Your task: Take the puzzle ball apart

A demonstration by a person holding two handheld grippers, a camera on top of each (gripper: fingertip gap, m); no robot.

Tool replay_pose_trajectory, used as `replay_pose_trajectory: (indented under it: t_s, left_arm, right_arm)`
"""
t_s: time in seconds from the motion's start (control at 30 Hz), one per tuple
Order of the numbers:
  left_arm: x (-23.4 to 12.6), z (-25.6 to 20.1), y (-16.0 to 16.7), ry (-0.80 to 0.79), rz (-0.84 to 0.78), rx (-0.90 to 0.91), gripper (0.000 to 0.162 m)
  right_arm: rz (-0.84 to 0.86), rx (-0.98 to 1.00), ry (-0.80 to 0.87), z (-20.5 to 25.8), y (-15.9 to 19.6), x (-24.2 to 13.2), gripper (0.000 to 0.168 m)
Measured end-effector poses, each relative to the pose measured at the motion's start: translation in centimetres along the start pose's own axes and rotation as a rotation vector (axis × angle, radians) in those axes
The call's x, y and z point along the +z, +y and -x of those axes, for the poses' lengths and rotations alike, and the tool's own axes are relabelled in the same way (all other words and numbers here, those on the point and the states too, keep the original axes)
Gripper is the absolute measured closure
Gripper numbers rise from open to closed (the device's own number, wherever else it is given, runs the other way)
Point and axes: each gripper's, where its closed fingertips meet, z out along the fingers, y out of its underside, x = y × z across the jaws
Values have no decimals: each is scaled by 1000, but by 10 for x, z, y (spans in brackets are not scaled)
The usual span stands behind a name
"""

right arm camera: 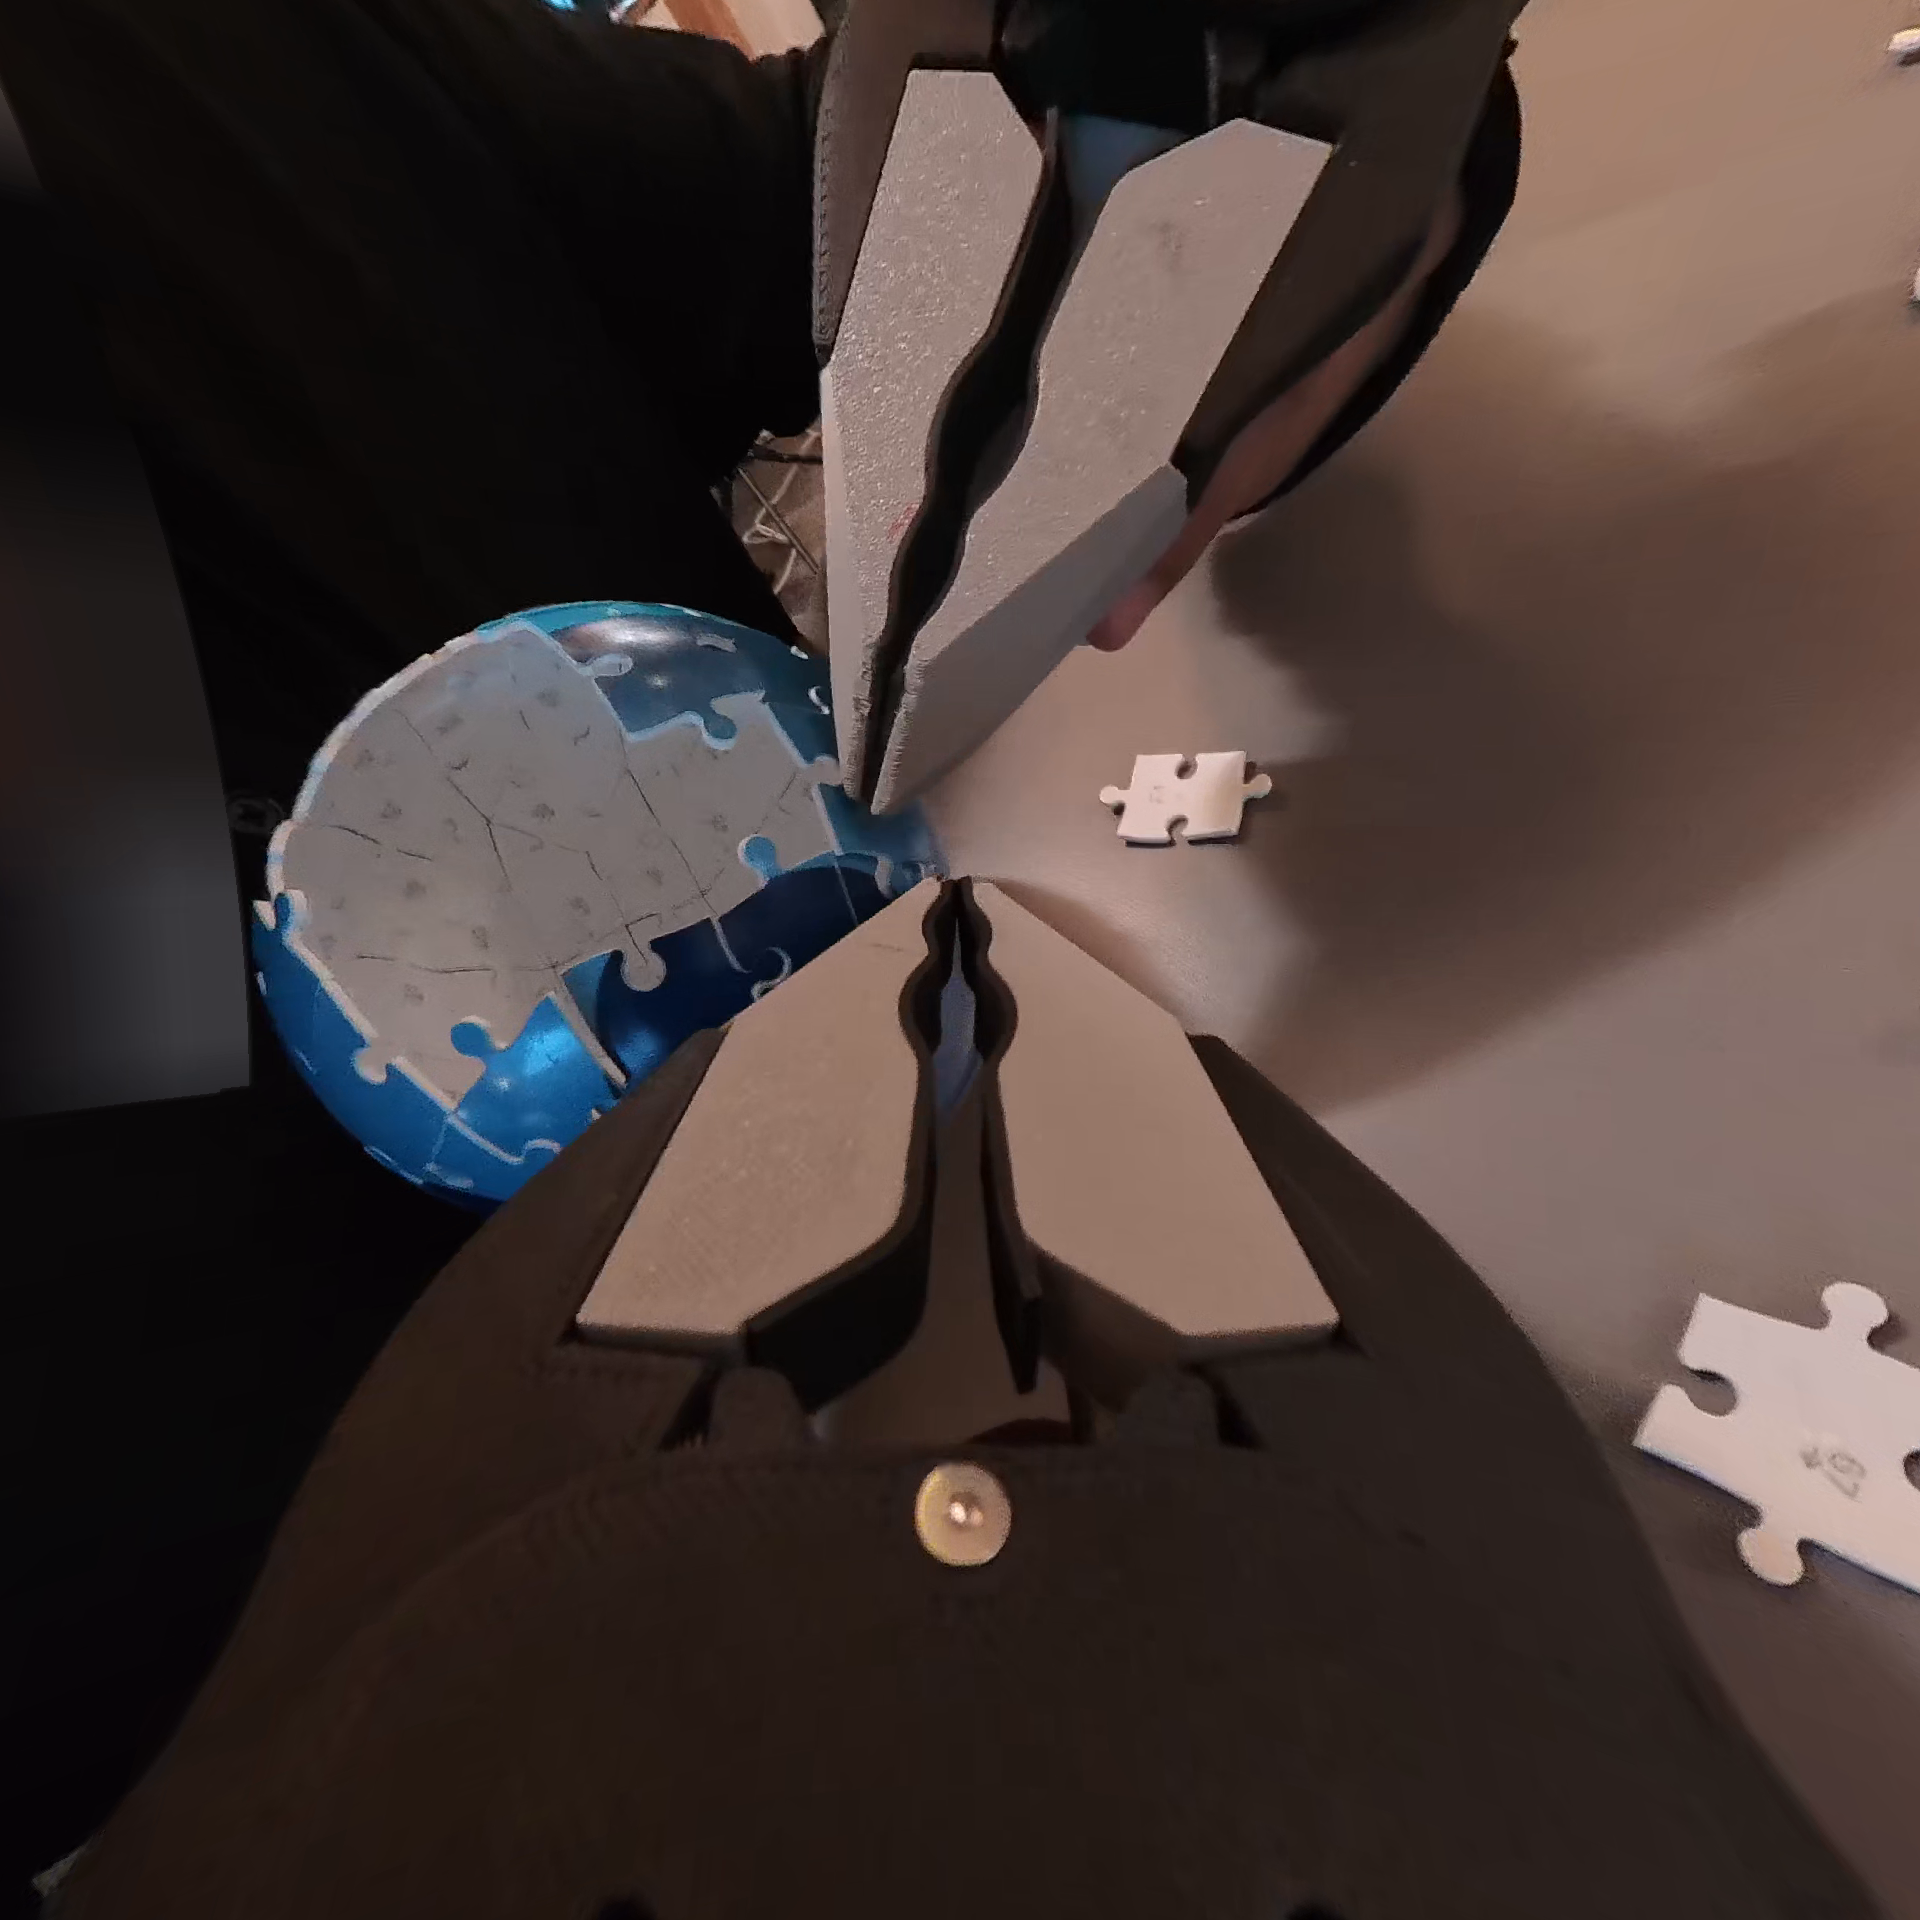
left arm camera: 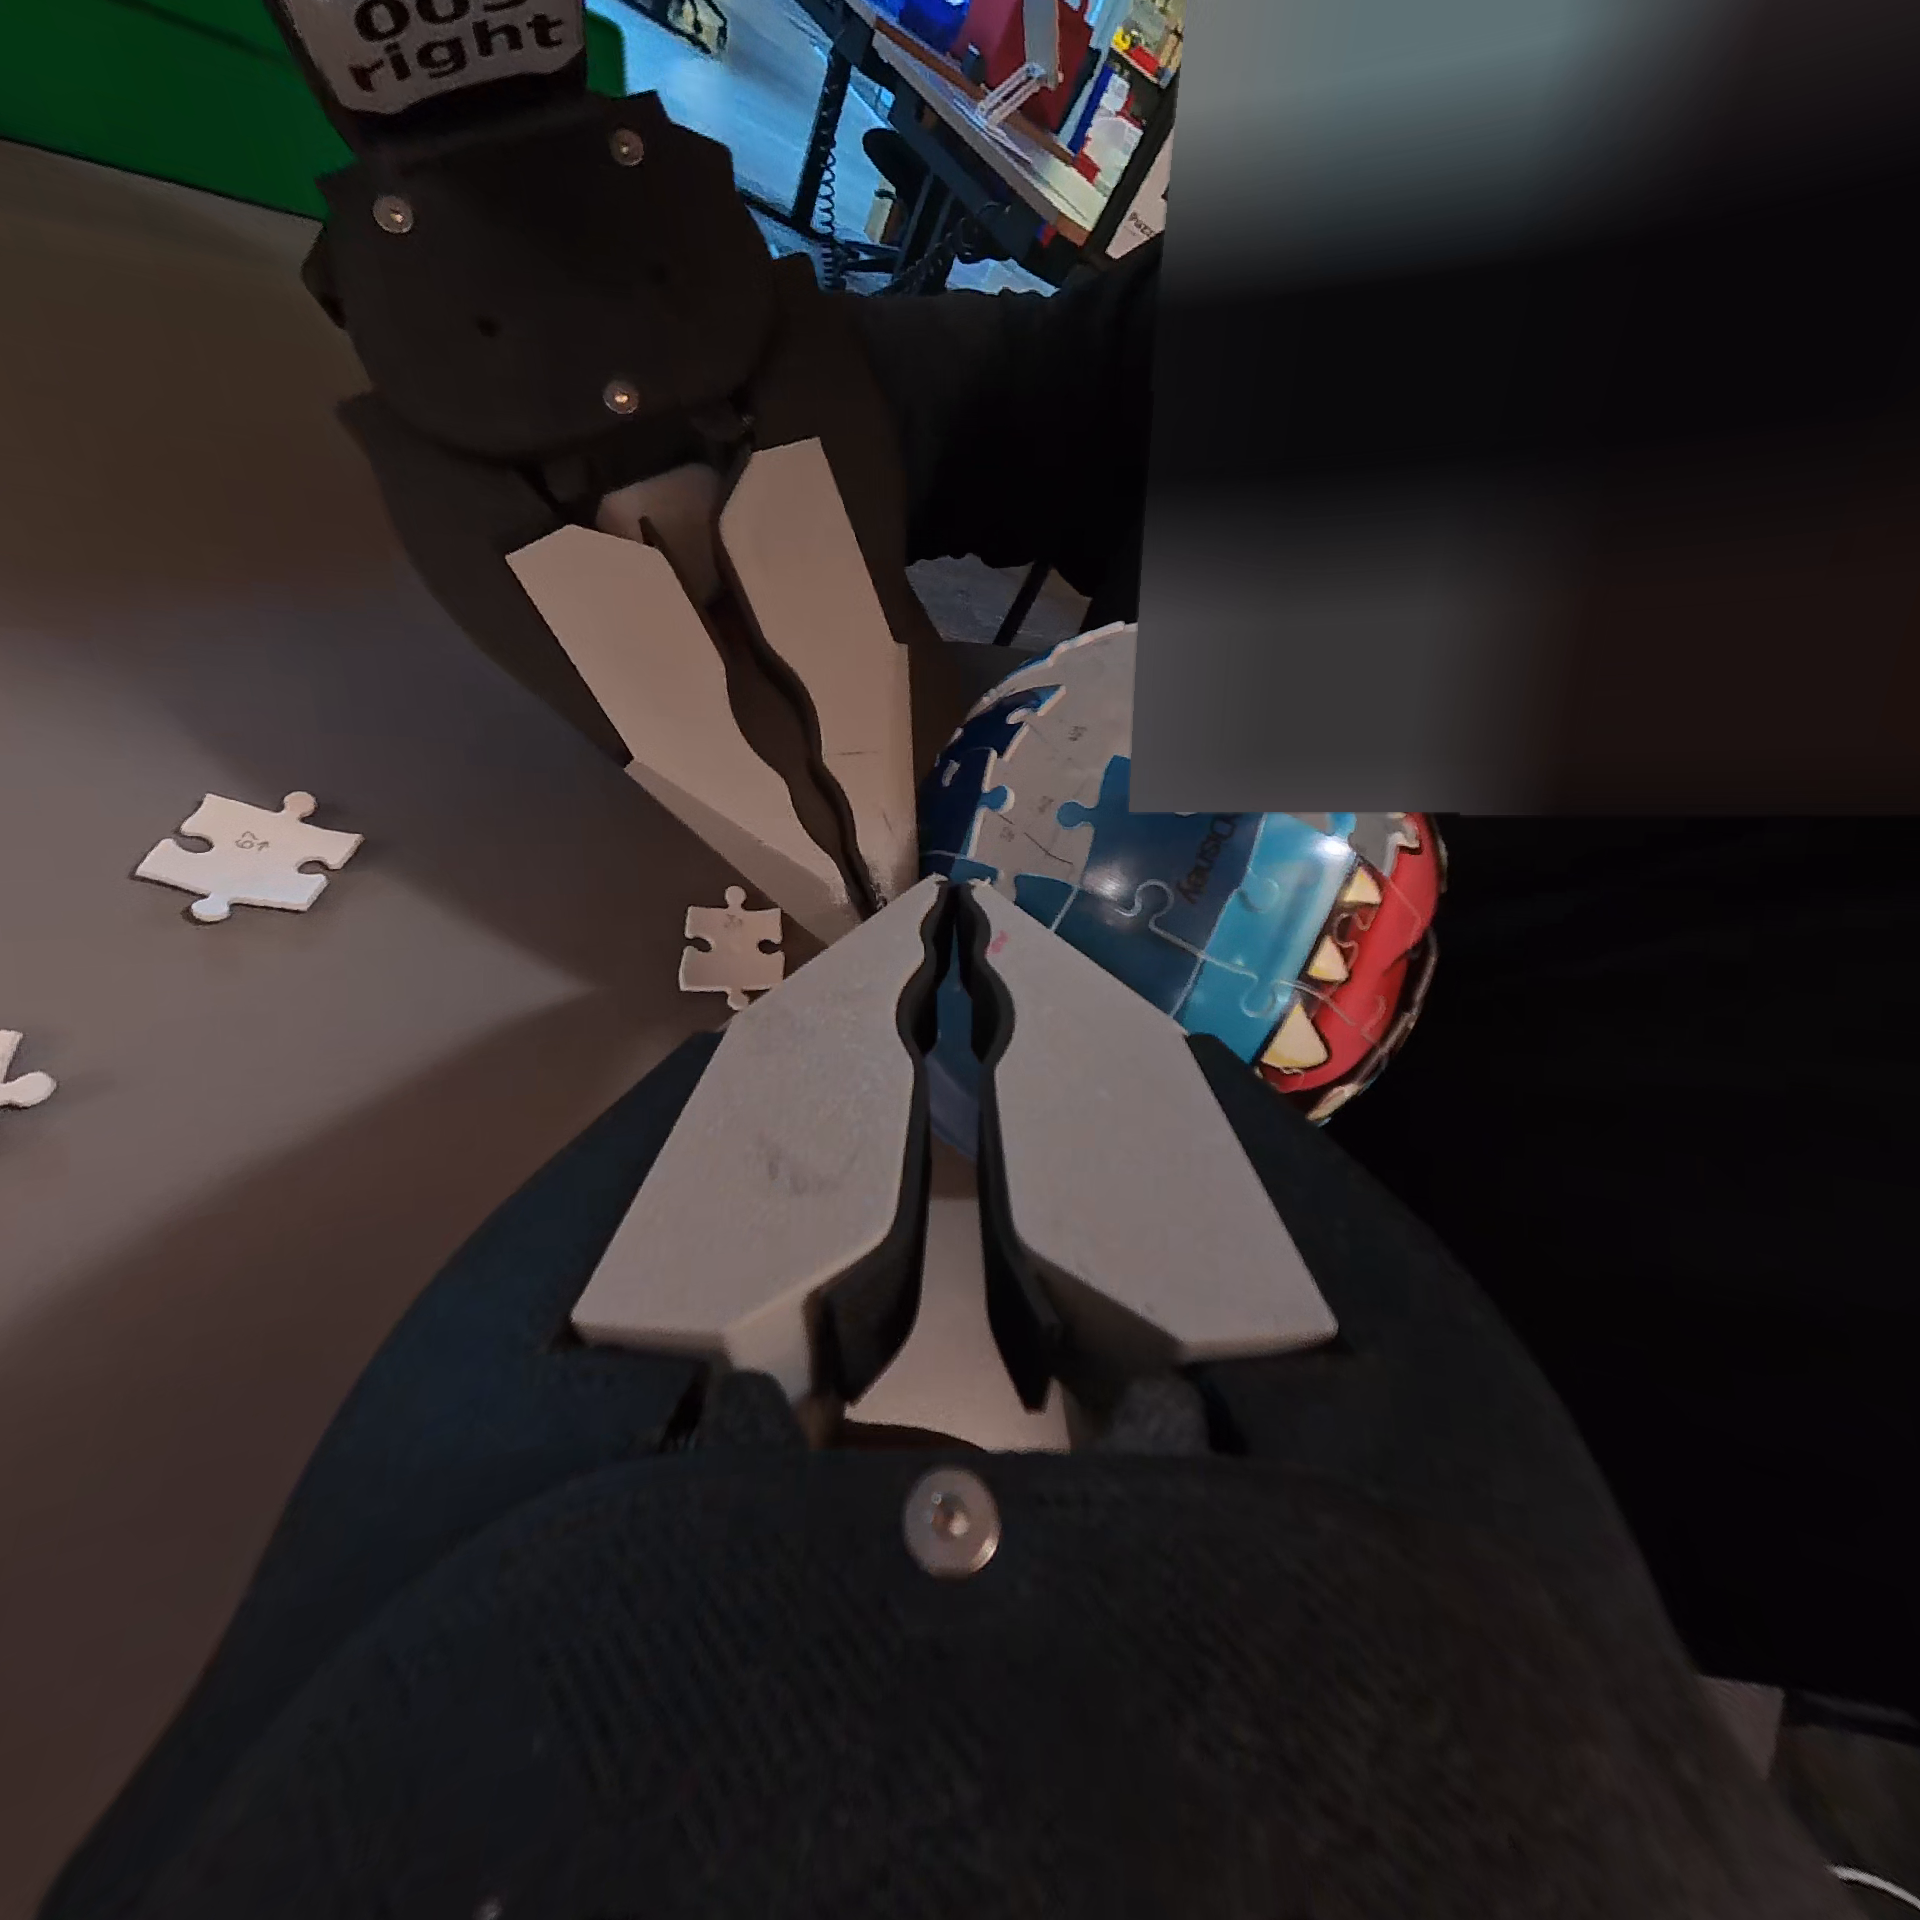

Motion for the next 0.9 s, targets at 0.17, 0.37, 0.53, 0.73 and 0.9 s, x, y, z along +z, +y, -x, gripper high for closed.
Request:
replay_pose_trajectory:
  t_s: [0.17, 0.37, 0.53, 0.73, 0.9]
  left_arm:
    - [-5, 1, 1, -12, 11, 11, 162]
    - [-7, 5, 5, -23, 33, 7, 162]
    - [-4, 3, 5, -3, 25, -8, 162]
    - [-4, 5, 5, -7, 24, -5, 162]
    - [-3, 5, 5, -5, 26, -9, 162]
  right_arm:
    - [-16, 10, -10, 0, -2, -2, 168]
    - [-19, -5, -1, -1, -3, -2, 168]
    - [-20, -35, 19, -2, -4, -3, 168]
    - [-13, -50, 42, -4, -2, -2, 168]
    - [-3, -77, 55, -4, -2, -3, 168]
